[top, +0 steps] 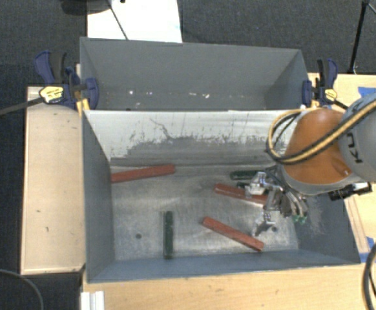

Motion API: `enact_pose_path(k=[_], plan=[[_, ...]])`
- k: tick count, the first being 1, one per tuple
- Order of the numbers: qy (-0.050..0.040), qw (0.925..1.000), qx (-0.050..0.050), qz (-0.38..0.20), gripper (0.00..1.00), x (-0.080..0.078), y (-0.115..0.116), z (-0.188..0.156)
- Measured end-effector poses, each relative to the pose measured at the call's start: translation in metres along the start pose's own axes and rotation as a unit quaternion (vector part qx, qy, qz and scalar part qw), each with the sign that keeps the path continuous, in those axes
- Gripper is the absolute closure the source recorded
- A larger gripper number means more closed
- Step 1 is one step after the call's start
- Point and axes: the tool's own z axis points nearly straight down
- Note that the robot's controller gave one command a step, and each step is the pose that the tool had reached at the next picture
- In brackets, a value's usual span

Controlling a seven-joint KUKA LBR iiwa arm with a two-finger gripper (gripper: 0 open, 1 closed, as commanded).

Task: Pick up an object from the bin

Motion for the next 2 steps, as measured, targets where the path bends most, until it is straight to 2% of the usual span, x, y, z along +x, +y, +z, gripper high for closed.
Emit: enact_pose_path(k=[1,2], plan=[[-0.0090,0.9979,0.001,0.064,1.00,-0.0707,0.0433,-0.0022],[0.0088,0.9981,0.000,0.062,0.00,-0.0634,0.0459,-0.0006]])
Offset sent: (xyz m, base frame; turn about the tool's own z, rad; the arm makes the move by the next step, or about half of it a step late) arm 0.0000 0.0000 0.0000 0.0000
